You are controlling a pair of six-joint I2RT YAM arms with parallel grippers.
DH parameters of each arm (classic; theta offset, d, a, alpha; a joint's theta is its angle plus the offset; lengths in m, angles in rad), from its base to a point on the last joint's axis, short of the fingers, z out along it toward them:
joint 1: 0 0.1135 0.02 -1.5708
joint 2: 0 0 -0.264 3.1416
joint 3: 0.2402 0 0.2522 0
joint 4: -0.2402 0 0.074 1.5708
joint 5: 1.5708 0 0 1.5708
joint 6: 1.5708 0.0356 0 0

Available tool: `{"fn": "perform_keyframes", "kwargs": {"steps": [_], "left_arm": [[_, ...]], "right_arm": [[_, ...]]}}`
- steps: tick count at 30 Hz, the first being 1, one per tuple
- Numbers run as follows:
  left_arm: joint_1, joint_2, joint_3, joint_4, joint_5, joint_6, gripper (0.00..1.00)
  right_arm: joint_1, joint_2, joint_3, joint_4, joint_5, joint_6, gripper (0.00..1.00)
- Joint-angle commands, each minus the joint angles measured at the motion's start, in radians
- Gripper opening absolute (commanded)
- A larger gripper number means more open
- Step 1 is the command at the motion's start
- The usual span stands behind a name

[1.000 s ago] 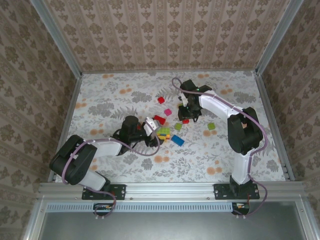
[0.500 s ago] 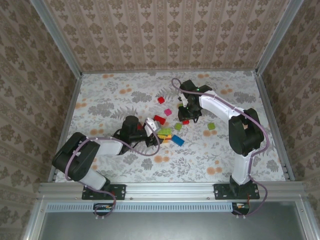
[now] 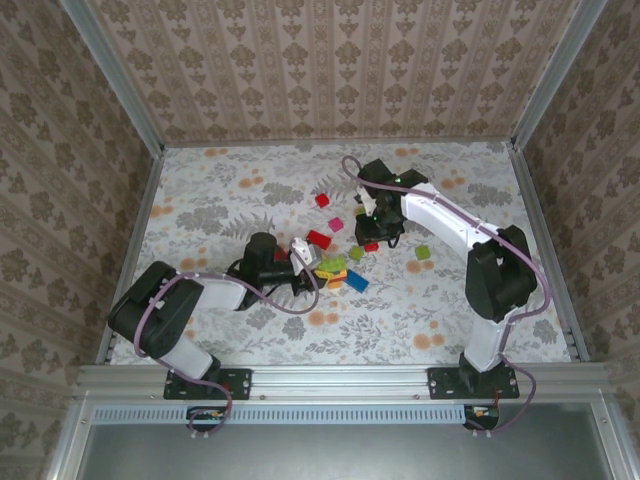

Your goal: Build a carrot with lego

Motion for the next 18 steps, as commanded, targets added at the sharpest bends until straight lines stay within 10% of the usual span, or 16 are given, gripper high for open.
{"fn": "perform_keyframes", "kwargs": {"steps": [1, 18], "left_arm": [[0.004, 0.002, -0.019, 0.017, 0.055, 0.023, 0.37], [-0.079, 0.011, -0.008, -0.092, 0.020, 0.067, 0.38]], "right_arm": [[0.041, -0.049, 0.065, -0.143, 0.037, 0.012, 0.30], [0.235, -0.065, 0.131, -0.264, 0.151, 0.147, 0.30]]}}
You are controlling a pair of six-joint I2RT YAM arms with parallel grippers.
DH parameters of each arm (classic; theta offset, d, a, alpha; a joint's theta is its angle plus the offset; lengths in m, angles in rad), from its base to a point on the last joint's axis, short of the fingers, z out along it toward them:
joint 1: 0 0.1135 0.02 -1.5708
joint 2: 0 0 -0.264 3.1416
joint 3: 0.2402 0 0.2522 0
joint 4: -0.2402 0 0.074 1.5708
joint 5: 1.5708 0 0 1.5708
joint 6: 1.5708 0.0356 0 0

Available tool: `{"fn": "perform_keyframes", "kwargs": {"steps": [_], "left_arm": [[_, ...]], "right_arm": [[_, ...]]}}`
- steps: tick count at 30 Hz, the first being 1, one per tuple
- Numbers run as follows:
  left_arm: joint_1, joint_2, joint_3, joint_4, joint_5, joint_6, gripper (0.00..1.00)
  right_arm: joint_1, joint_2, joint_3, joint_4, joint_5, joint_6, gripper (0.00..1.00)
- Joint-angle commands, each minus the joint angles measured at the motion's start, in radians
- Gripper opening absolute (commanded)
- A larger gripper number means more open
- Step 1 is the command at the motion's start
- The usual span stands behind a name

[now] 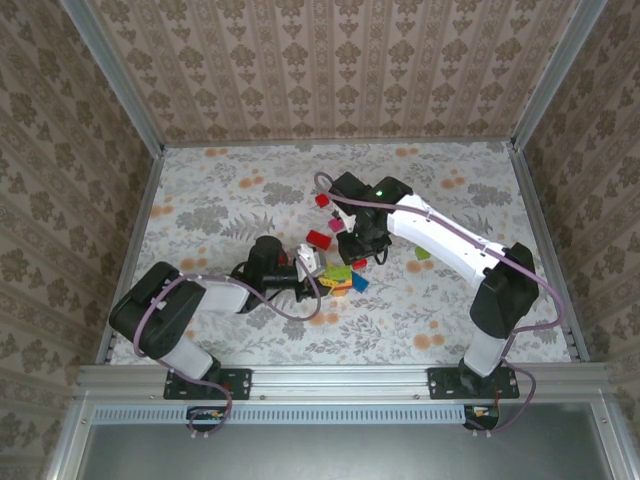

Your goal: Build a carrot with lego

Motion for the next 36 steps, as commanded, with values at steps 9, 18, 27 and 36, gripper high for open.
{"fn": "perform_keyframes", "kwargs": {"steps": [9, 18, 27, 36], "left_arm": [[-0.036, 0.017, -0.001, -0.099, -0.022, 0.045, 0.38], [-0.036, 0.024, 0.005, -0.104, -0.015, 0.048, 0.38], [-0.035, 0.026, 0.011, -0.113, -0.015, 0.052, 0.38], [-0.035, 0.030, 0.017, -0.119, -0.019, 0.057, 0.38]], "right_arm": [[0.040, 0.027, 0.008, -0.011, 0.086, 0.140, 0.30], [0.049, 0.033, -0.075, 0.083, 0.073, 0.206, 0.30], [0.054, 0.048, -0.082, 0.101, 0.069, 0.212, 0.29], [0.054, 0.060, -0.093, 0.096, 0.079, 0.207, 0.29]]}}
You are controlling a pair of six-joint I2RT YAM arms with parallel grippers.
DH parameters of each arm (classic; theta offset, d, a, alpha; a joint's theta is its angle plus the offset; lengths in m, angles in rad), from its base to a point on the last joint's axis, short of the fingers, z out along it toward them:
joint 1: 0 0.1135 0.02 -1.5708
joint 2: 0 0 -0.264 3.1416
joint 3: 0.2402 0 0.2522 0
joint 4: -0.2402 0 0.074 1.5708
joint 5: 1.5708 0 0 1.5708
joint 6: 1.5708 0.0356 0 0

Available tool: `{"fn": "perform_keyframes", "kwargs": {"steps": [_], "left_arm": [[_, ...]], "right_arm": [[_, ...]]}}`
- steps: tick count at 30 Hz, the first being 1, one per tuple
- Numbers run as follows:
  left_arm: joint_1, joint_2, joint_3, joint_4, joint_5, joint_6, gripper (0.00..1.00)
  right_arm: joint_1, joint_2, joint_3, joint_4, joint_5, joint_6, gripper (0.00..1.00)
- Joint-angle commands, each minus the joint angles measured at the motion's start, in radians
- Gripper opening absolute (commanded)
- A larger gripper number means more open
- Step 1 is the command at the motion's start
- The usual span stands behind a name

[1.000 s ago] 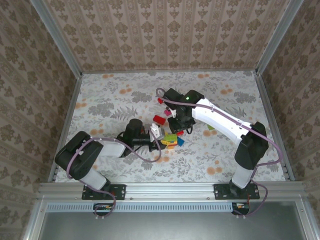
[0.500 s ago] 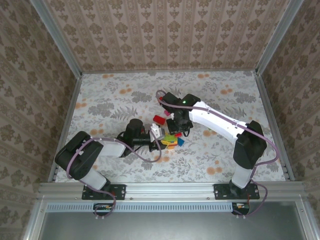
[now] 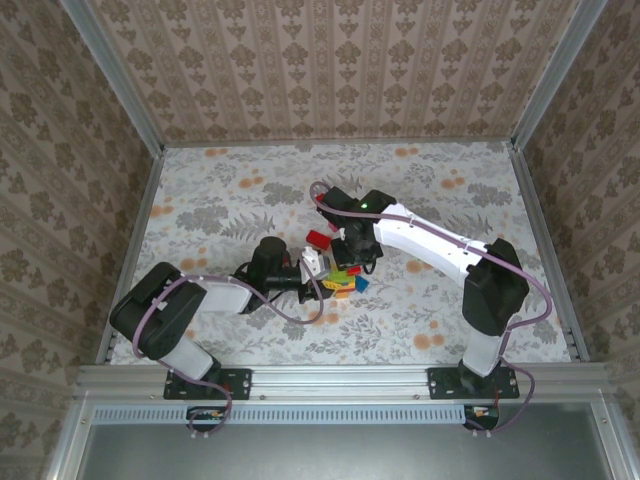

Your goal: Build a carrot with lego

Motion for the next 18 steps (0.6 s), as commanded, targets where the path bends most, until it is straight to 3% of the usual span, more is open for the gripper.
{"fn": "perform_keyframes", "kwargs": {"steps": [1, 18], "left_arm": [[-0.012, 0.032, 0.004, -0.096, -0.005, 0.034, 0.38], [-0.012, 0.036, 0.010, -0.104, -0.005, 0.039, 0.38]], "right_arm": [[0.009, 0.015, -0.015, -0.008, 0.022, 0.010, 0.29], [0.013, 0.000, -0.040, -0.027, 0.045, 0.022, 0.29]]}}
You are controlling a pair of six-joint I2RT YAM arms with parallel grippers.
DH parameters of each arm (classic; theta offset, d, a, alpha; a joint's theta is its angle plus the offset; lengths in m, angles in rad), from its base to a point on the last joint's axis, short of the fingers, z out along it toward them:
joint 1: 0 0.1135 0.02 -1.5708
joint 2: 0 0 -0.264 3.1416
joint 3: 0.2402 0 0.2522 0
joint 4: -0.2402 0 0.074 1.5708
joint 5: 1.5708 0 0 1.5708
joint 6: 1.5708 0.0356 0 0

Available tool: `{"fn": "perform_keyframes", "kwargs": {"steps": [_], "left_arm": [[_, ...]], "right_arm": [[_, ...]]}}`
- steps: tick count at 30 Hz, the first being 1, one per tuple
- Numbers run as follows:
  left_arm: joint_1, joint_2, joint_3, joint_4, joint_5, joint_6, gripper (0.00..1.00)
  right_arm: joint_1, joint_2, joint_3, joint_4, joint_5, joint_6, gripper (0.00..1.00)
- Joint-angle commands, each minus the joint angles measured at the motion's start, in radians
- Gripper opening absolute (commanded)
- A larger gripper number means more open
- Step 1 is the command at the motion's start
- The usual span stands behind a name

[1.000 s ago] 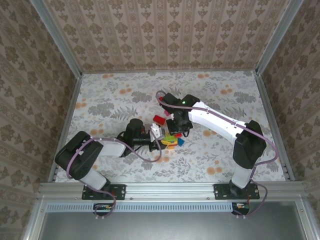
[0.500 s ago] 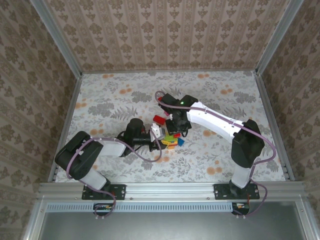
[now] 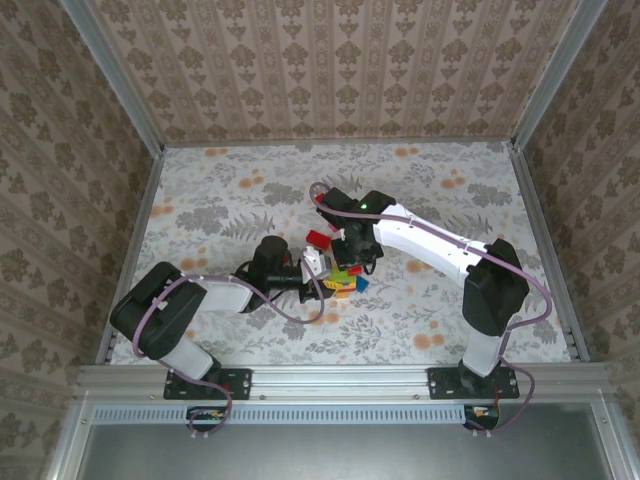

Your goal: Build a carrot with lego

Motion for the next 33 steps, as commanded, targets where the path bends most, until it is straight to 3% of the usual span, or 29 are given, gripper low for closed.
{"fn": "perform_keyframes", "kwargs": {"steps": [1, 17, 33], "left_arm": [[-0.007, 0.034, -0.002, -0.088, -0.005, 0.029, 0.38], [-0.010, 0.036, -0.003, -0.091, -0.002, 0.032, 0.38], [-0.010, 0.040, 0.000, -0.095, 0.001, 0.034, 0.38]], "right_arm": [[0.010, -0.004, -0.040, -0.024, 0.025, 0.020, 0.29], [0.012, -0.029, -0.121, 0.067, -0.013, 0.071, 0.29], [0.013, -0.034, -0.159, 0.097, 0.061, 0.096, 0.29]]}}
